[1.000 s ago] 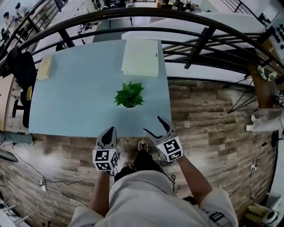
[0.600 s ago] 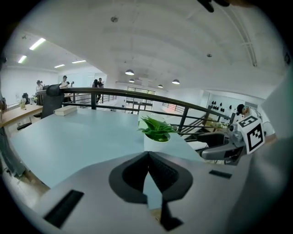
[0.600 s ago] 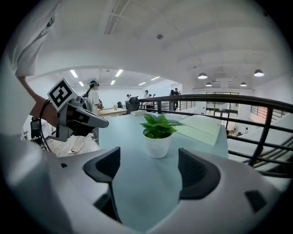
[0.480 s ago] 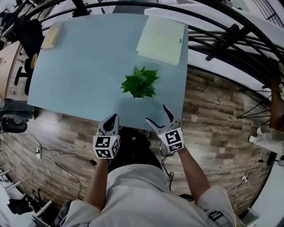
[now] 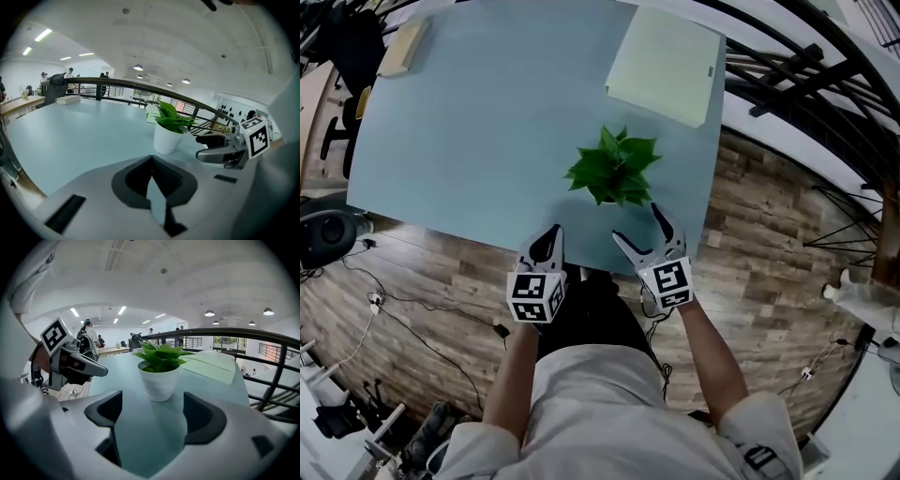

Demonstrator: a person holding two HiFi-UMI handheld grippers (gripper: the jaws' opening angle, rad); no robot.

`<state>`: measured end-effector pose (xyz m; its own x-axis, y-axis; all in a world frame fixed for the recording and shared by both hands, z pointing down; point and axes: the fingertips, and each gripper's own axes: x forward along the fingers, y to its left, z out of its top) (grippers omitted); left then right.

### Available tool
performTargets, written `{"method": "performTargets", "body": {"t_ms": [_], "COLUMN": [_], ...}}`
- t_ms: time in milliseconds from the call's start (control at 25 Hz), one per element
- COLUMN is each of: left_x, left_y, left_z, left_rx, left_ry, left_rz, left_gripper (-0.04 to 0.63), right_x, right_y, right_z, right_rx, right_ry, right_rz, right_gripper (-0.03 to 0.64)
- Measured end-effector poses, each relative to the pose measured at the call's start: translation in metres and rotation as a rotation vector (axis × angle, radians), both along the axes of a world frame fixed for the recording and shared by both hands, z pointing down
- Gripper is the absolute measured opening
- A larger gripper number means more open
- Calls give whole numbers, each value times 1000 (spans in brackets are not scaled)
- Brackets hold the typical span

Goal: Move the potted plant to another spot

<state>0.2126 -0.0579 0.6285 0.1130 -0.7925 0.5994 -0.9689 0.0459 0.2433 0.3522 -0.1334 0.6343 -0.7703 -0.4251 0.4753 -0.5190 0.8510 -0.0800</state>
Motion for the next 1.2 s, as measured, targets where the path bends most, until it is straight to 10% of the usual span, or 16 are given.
{"method": "performTargets", "body": {"t_ms": [1200], "left_x": [-47], "left_y": [-8], "left_z": [25], "left_rx": [-34], "left_ry": [55], "left_rz": [-27], "left_gripper": [11], "right_x": [-74], "right_y": [-64], "right_z": [9], "right_rx": [97], "right_ry": [-106], "right_rz": [65], "right_gripper": [492]}}
